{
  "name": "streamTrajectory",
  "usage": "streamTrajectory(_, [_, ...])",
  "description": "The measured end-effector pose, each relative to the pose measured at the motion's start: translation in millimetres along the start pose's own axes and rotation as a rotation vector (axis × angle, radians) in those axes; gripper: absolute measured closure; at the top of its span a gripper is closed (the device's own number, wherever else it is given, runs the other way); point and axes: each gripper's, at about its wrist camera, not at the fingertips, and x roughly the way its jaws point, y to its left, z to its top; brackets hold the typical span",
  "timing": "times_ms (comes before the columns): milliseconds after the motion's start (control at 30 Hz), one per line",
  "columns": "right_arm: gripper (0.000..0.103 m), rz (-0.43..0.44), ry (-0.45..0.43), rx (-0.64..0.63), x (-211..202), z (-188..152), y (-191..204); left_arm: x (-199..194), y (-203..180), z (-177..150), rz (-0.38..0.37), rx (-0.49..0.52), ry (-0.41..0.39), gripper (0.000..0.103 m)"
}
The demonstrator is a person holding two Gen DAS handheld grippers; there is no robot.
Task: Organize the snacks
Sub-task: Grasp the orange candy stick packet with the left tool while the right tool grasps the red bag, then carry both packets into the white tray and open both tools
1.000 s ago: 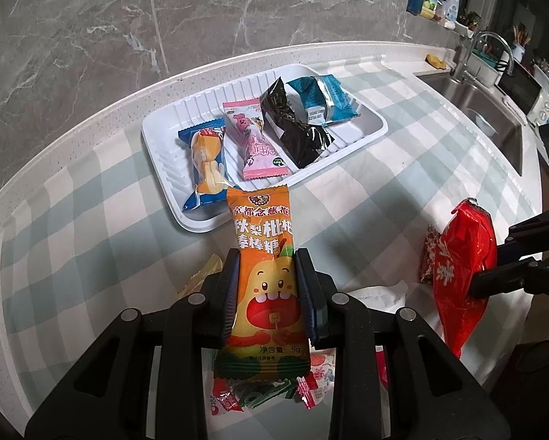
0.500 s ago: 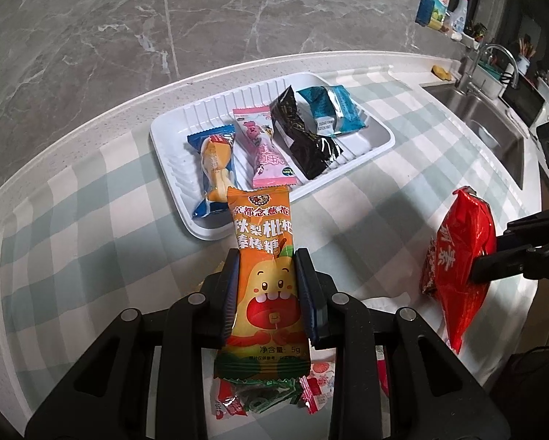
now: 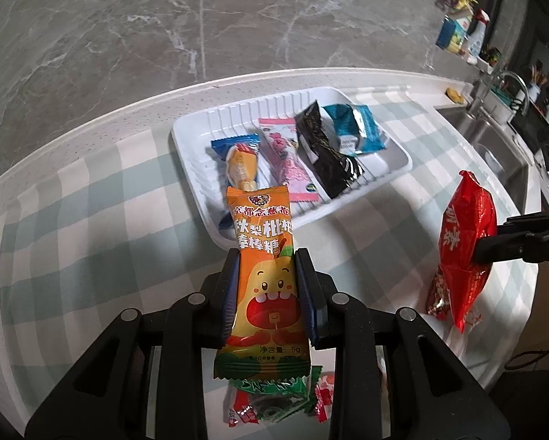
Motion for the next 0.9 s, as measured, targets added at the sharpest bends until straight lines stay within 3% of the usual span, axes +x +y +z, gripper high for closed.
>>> streamTrajectory(500, [0.077, -0.037, -0.007, -0.064, 15.3, 71.7, 3.1, 15.3, 27.2, 42.8, -0.024, -0.107, -0.039, 0.076])
streamTrajectory(900, [0.077, -0.052, 0.042, -0.109, 54.9, 122.0, 2.1, 43.3, 49.9, 65.0, -0.05, -0.222, -0.04, 0.076])
